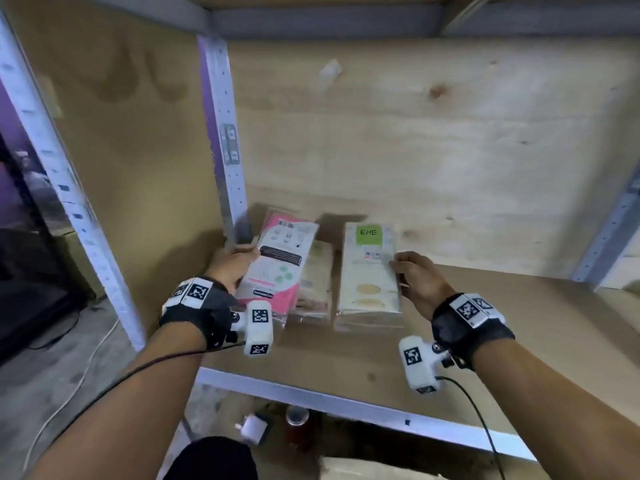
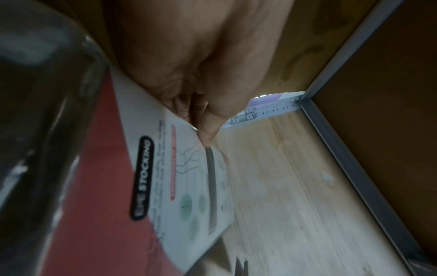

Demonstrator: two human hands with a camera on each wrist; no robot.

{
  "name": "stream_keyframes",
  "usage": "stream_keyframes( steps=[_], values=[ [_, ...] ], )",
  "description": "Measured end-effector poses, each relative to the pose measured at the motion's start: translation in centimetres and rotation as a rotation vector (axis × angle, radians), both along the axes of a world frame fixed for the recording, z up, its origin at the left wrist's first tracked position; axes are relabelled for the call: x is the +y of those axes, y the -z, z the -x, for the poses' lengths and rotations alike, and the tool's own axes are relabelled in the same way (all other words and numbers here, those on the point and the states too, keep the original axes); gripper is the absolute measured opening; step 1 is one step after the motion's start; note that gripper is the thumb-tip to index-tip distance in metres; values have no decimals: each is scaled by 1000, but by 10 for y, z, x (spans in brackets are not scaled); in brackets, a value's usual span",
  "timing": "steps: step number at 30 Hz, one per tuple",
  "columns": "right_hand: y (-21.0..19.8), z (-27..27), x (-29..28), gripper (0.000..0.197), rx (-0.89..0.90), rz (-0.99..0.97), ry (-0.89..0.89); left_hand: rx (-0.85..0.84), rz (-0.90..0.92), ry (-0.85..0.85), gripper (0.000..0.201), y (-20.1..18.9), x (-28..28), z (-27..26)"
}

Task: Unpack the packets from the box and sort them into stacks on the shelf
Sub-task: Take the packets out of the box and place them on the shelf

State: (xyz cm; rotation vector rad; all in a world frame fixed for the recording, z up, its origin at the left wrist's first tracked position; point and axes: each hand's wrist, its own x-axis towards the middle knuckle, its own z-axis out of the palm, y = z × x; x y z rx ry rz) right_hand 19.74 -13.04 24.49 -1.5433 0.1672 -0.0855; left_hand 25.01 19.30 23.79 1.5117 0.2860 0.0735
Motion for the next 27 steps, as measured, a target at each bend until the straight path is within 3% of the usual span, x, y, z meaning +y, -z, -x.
stream_keyframes(
  steps=[4, 7, 10, 13, 18, 22, 27],
  values=[
    [4, -44, 36, 16, 15, -47, -61, 43, -103, -12, 10, 0, 29, -32],
    [14, -70, 61, 15, 49, -35, -106, 96, -163, -27, 21, 5, 40, -52],
    [30, -89, 80, 16, 88, -16, -142, 131, -223, -26, 14, 12, 44, -66],
    [44, -107, 92, 27, 107, -13, -101, 127, -389, -52, 25, 17, 42, -76],
    [65, -122, 100, 35, 66, 137, 16, 130, -578, 9, 28, 23, 27, -77],
    [67, -118, 103, 36, 37, 251, -20, 141, -799, 52, 38, 25, 19, -70],
    [56, -103, 110, 86, 66, 590, -112, 134, -778, 84, 45, 18, 12, -60]
  ],
)
